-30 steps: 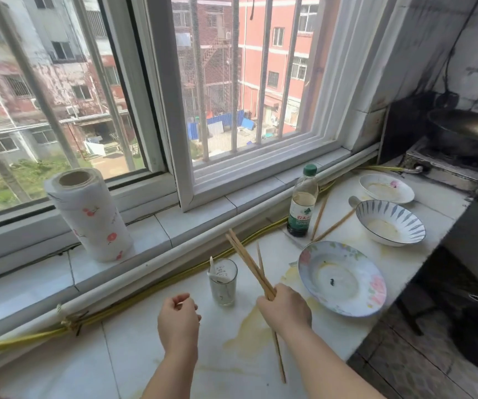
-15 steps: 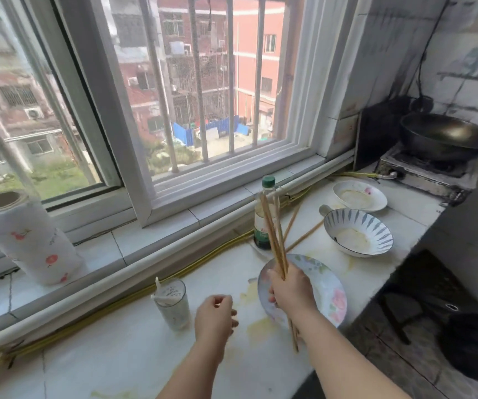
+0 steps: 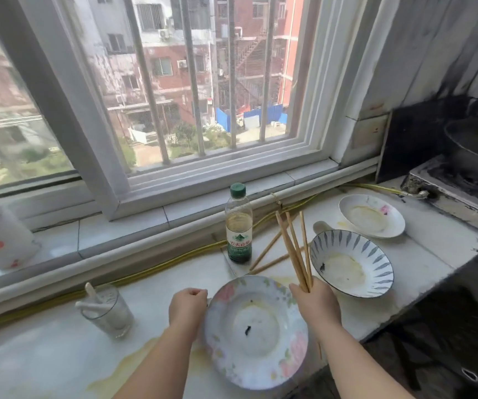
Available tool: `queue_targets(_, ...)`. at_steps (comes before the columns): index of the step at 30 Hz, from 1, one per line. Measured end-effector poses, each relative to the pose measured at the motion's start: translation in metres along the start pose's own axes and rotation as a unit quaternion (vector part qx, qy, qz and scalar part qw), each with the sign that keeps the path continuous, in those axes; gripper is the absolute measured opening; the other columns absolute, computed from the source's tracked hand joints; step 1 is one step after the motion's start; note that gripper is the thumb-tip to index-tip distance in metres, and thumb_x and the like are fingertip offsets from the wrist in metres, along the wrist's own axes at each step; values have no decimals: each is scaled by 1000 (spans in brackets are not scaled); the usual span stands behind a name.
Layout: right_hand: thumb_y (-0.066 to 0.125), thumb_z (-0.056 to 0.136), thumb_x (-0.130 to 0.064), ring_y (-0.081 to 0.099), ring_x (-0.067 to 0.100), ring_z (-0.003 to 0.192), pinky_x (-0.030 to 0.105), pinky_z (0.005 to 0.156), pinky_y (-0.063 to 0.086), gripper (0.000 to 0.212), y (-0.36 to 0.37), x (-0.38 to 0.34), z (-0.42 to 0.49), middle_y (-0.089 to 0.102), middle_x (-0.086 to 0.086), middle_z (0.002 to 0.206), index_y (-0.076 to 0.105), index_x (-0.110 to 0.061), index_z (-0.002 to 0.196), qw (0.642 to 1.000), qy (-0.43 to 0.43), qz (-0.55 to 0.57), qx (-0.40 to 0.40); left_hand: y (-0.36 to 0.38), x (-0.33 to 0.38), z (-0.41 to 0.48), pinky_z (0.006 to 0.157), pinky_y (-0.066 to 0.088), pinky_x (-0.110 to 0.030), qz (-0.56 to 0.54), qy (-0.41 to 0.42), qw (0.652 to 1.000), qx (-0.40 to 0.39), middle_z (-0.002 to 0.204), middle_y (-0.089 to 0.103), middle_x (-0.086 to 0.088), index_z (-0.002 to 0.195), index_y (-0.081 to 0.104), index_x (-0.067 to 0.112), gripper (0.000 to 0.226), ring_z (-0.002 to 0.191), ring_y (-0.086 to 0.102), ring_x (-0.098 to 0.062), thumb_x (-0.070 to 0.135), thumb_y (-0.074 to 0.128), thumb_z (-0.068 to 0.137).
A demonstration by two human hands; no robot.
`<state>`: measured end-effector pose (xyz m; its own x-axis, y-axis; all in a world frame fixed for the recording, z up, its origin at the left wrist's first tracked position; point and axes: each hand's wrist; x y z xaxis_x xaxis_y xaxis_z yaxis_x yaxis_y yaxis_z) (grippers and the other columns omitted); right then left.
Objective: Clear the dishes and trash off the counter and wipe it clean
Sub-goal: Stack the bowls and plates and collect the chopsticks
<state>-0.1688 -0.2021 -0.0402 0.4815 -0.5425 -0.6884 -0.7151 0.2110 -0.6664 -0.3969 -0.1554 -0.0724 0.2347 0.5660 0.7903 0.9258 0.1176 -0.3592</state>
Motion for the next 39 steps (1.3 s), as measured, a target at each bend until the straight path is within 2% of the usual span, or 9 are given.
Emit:
queue_targets(5, 56, 92, -38, 57, 27, 82, 32, 68, 44, 22, 7, 12, 6, 62, 1, 88, 58, -17, 91, 999, 6, -32, 5, -1, -4, -6, 63, 39, -27, 58, -8, 998, 3, 67, 60, -6, 62, 60, 17, 23, 63, 49, -24, 19, 57, 85)
queue_targets(8, 55, 93, -37, 56, 28, 80, 33, 69, 44, 23, 10, 10, 8, 65, 4, 93, 59, -14, 93, 1000, 4, -24, 11, -5, 4, -16, 65, 41, -27, 119, 18, 991, 52, 86, 61, -4, 83, 60, 18, 17, 77, 54, -24, 15, 46, 92)
queue_targets(10, 55, 93, -36, 56, 29, 80, 35, 71, 45, 23, 12, 5, 6, 66, 7, 94, 59, -14, 92, 999, -3, -14, 37, -15, 14, -26, 65, 41, -29, 169, 61, 978, 104, 91, 58, -1, 97, 58, 19, 20, 83, 54, -24, 15, 39, 96)
queue_targets(14, 55, 93, -33, 53, 30, 75, 34, 67, 41, 20, 16, -19, -12, 68, 12, 90, 58, -13, 89, 995, -46, 5, 89, -48, 33, -42, 69, 36, -29, 177, 185, 955, 152, 97, 64, -2, 101, 63, 16, 22, 83, 52, -21, 15, 41, 97)
queue_targets(19, 52, 94, -33, 61, 32, 81, 32, 64, 41, 23, 34, -66, -39, 69, 10, 90, 63, -14, 100, 986, -145, -58, 58, -120, 44, -60, 74, 33, -25, 130, 269, 928, 224, 92, 60, 2, 97, 67, 13, 21, 90, 55, -20, 10, 47, 95)
queue_targets(22, 51, 93, -36, 64, 34, 87, 34, 65, 46, 24, 51, -86, -59, 69, 10, 91, 61, -15, 100, 979, -184, -80, 36, -168, 44, -67, 69, 31, -26, 183, 263, 914, 250, 91, 60, 0, 97, 67, 11, 22, 85, 51, -18, 10, 46, 95)
queue_targets(26, 52, 93, -36, 62, 29, 86, 29, 61, 39, 22, 68, -91, -83, 68, 4, 91, 61, -19, 104, 976, -201, -85, 17, -201, 41, -68, 73, 33, -25, 327, 226, 887, 235, 104, 62, -4, 102, 66, 14, 26, 97, 55, -24, 6, 43, 93)
queue_targets(33, 50, 93, -40, 57, 23, 76, 29, 64, 44, 20, 64, -68, -106, 62, -4, 77, 62, -24, 93, 976, -197, -84, -28, -199, 49, -59, 80, 43, -31, 489, 196, 830, 186, 114, 56, -7, 111, 60, 14, 31, 105, 56, -27, 2, 38, 92)
queue_targets(39, 50, 94, -34, 56, 23, 71, 30, 59, 39, 15, 36, -46, -105, 57, -6, 69, 55, -28, 81, 980, -177, -91, -12, -198, 65, -51, 75, 42, -30, 535, 211, 797, 187, 106, 57, -6, 105, 60, 11, 27, 97, 57, -25, -2, 43, 89)
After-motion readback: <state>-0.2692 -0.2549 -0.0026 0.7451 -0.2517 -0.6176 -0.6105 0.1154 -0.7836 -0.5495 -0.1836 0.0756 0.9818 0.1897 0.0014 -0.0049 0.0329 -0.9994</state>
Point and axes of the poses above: each hand's wrist, its own z-axis towards the middle knuckle, its own y-axis out of the palm, x = y × z
